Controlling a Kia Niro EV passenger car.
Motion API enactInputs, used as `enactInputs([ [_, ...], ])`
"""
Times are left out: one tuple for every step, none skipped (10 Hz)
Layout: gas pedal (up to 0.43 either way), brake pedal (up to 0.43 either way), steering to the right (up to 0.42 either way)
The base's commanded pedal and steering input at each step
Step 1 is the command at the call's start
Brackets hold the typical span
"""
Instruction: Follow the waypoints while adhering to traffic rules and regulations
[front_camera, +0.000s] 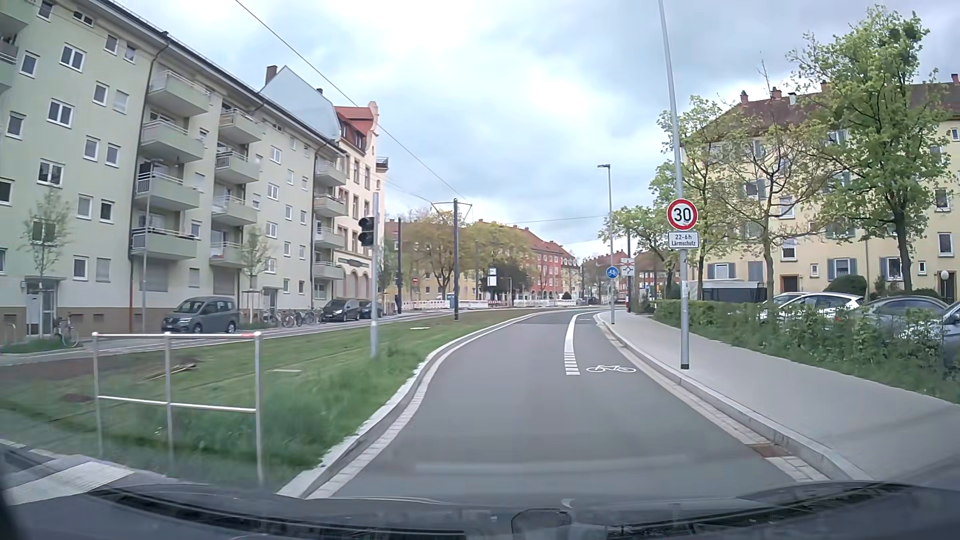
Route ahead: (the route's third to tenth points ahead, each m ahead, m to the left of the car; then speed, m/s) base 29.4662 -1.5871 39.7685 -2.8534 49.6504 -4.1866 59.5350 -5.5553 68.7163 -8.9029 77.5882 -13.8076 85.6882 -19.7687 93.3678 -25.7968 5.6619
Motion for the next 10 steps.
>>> enactInputs([
  [0.177,0.0,0.119],
  [0.177,0.0,0.09],
  [0.177,0.0,0.062],
  [0.177,0.0,0.043],
  [0.177,0.0,0.023],
  [0.177,0.0,0.006],
  [0.177,0.0,-0.005],
  [0.177,0.0,-0.015],
  [0.177,0.0,-0.019],
  [0.177,0.0,-0.019],
])
